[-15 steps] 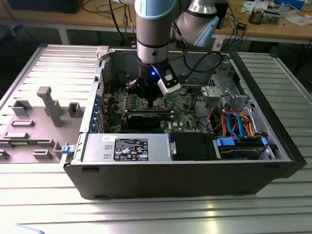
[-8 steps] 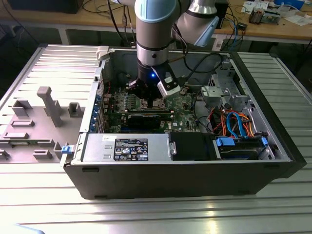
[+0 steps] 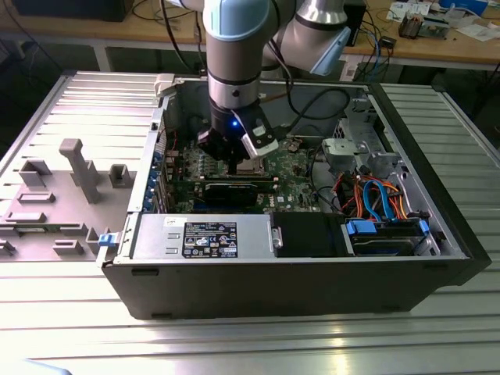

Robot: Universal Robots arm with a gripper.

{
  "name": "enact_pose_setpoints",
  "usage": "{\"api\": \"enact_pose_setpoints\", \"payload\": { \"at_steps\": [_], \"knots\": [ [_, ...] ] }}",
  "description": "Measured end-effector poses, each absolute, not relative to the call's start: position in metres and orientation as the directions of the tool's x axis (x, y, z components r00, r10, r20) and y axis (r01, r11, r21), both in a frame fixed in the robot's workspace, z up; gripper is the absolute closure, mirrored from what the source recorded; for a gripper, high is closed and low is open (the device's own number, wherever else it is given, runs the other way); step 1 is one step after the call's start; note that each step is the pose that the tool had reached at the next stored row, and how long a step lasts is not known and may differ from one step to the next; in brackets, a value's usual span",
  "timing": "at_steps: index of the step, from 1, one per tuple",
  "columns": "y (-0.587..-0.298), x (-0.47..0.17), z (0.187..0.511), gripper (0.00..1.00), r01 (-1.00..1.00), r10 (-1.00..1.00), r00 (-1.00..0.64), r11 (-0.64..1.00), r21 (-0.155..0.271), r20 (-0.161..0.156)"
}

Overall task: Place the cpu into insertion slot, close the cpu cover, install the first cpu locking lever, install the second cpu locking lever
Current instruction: 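Install the second cpu locking lever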

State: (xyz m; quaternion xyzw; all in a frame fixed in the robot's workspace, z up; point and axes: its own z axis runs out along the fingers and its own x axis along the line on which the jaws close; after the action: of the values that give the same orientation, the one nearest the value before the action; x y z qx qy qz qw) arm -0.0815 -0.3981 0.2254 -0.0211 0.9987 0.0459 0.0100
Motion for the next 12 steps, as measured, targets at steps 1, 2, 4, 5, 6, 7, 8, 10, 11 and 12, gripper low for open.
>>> {"api": "enact_pose_setpoints", "payload": {
  "at_steps": [1,2,4,5,6,7,8,10,11,12],
  "knots": [
    [-0.3988,-0.0815,0.2248,0.89,-0.044,-0.042,-0.999,0.995,0.094,-0.022],
    [-0.3995,-0.0815,0.224,0.89,-0.046,-0.044,-0.999,0.994,0.096,-0.022],
    [-0.4006,-0.0815,0.2229,0.89,-0.051,-0.049,-0.999,0.994,0.099,-0.021],
    [-0.4012,-0.0815,0.2224,0.89,-0.053,-0.051,-0.998,0.994,0.1,-0.02],
    [-0.4016,-0.0815,0.2222,0.89,-0.055,-0.053,-0.998,0.993,0.101,-0.018],
    [-0.4018,-0.0815,0.222,0.89,-0.056,-0.055,-0.998,0.993,0.102,-0.015],
    [-0.4019,-0.0815,0.222,0.89,-0.059,-0.058,-0.998,0.993,0.103,-0.011],
    [-0.4022,-0.0819,0.2216,0.89,-0.066,-0.066,-0.998,0.992,0.105,-0.006],
    [-0.4025,-0.0823,0.2216,0.89,-0.069,-0.069,-0.998,0.992,0.105,-0.006],
    [-0.4027,-0.0831,0.2212,0.89,-0.073,-0.073,-0.997,0.992,0.107,-0.005]
  ]
}}
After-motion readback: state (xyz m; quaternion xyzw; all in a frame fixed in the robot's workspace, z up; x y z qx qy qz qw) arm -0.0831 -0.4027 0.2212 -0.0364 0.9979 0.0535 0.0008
